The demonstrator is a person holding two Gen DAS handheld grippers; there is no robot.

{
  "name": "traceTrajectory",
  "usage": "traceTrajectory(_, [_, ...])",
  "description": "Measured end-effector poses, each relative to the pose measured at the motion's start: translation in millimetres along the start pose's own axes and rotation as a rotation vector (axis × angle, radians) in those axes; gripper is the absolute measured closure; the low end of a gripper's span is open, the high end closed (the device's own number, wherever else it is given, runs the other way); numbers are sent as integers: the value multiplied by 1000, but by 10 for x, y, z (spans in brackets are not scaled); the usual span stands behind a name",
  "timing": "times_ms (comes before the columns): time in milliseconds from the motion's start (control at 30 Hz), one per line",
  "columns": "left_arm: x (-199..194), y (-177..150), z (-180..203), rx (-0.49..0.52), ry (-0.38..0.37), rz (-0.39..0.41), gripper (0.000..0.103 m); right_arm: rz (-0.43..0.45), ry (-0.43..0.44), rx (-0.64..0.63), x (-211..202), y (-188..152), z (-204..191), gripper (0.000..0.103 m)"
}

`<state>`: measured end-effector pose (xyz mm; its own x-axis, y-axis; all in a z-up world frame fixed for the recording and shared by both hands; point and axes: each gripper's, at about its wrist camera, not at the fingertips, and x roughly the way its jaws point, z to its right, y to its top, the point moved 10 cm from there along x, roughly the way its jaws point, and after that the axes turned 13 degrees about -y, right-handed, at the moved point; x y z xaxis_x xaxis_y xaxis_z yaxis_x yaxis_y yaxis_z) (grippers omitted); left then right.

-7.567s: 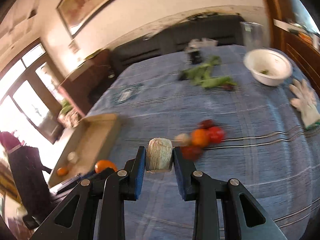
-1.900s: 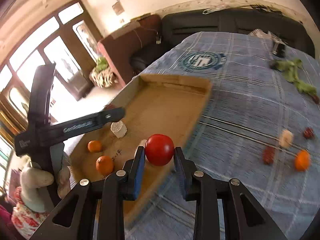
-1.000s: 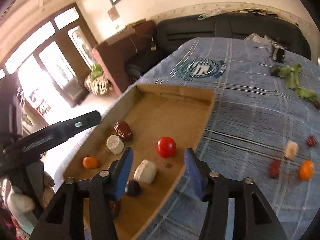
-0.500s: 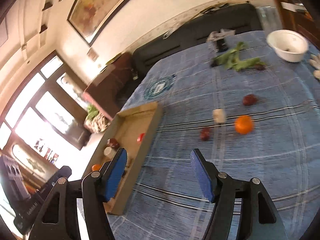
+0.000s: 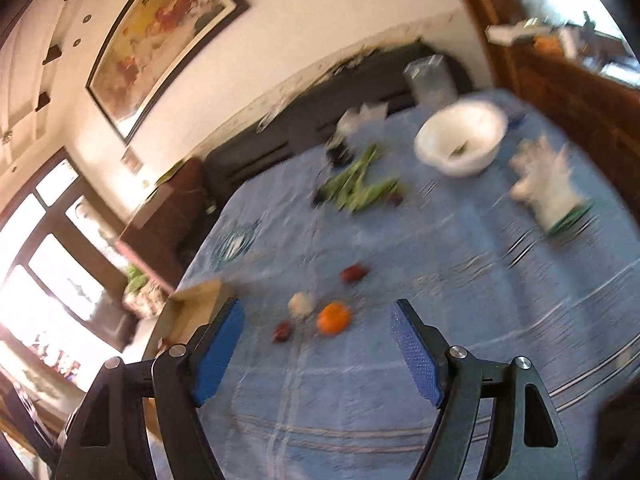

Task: Organize fruits
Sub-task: 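Withdraw both open tools from the tray toward the remaining fruits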

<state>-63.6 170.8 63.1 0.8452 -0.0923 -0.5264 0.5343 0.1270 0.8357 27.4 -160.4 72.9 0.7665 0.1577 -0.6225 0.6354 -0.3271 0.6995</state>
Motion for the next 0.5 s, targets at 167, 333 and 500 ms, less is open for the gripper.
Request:
traceTrajectory(167, [73, -35, 83, 15, -5, -18, 9, 100, -80, -7, -292, 411, 249, 15])
traceTrajectory(333, [173, -81, 150, 26, -7, -42, 9, 88, -90, -9, -220, 408, 317, 13])
traceTrajectory(500, [298, -152, 205, 35, -15, -77, 9, 0, -79, -33, 153, 181, 295, 13])
